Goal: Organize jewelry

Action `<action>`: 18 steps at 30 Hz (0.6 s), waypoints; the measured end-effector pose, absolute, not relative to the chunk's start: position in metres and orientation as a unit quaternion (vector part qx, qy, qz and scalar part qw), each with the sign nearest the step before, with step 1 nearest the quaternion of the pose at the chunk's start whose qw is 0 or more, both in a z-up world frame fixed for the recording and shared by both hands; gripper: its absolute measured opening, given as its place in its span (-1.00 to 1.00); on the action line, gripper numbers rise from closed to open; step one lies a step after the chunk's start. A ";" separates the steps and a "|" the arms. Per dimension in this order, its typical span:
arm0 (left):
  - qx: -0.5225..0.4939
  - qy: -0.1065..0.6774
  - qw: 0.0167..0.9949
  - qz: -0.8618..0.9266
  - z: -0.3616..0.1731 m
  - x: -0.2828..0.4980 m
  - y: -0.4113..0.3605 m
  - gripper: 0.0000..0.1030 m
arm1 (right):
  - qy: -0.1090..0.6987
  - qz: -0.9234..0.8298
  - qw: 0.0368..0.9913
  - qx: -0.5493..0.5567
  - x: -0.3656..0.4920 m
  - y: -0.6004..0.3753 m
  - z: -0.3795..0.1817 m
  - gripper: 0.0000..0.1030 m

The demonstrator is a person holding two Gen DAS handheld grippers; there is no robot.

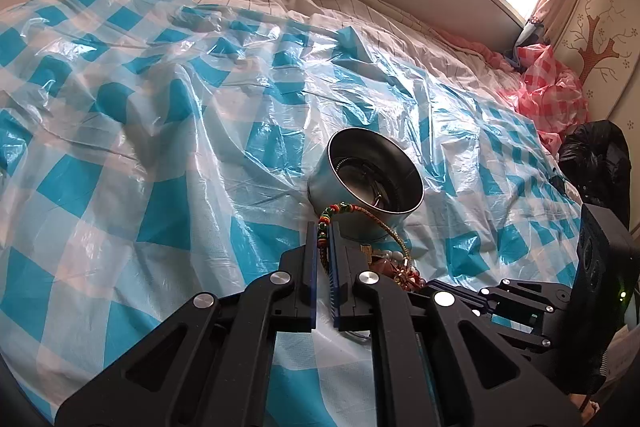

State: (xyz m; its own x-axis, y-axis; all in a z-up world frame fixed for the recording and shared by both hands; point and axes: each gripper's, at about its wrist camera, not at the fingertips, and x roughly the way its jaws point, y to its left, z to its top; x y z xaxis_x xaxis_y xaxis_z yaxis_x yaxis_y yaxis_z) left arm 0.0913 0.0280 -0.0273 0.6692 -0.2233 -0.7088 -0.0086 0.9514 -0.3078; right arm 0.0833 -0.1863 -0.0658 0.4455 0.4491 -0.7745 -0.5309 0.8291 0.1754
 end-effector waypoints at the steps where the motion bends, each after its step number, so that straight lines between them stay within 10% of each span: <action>1: -0.144 0.402 0.902 -0.059 -0.027 0.091 0.028 -0.91 | 0.439 0.291 0.849 -0.046 0.083 -0.186 -0.065 -0.93; 14: -0.145 0.400 0.903 -0.059 -0.028 0.091 0.030 -0.91 | 0.438 0.294 0.849 -0.020 0.085 -0.193 -0.061 -0.92; 18: -0.145 0.400 0.903 -0.059 -0.029 0.091 0.030 -0.91 | 0.447 0.286 0.847 -0.026 0.086 -0.191 -0.067 -0.32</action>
